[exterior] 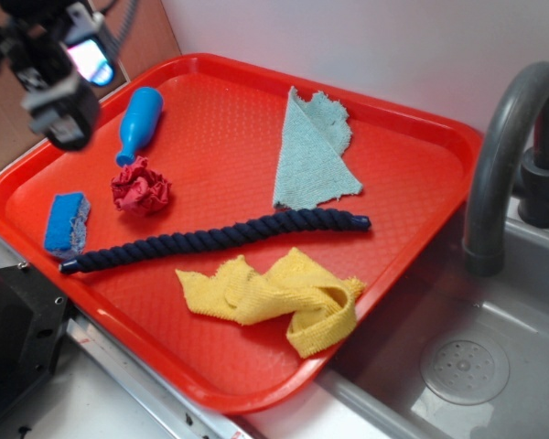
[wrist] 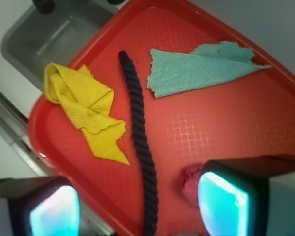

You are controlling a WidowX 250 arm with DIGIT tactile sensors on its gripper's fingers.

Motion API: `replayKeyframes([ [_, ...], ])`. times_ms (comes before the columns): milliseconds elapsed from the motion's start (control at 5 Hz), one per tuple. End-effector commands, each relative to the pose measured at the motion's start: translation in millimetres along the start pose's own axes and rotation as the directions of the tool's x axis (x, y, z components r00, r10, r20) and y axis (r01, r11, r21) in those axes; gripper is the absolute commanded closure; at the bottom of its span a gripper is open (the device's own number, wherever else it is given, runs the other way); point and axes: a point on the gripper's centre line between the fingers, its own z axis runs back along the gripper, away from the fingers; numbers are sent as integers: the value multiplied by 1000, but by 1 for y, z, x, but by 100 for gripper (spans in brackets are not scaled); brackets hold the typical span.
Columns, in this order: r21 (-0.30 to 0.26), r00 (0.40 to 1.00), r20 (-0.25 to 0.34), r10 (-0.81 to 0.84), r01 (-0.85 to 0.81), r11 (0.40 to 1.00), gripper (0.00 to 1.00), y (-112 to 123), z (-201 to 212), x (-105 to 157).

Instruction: Grab the blue rope.

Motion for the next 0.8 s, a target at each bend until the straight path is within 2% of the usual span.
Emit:
replayKeyframes([
  [0, 27, 997, -68, -38, 40, 999, 0, 8, -52, 10],
  [200, 9, 992, -112, -53, 54, 998, 0, 14, -78, 8],
  [400, -40, 989, -120, -92, 88, 995, 0, 24, -104, 2],
  [600, -21, 978, -180, -109, 107, 994, 0, 24, -127, -3],
])
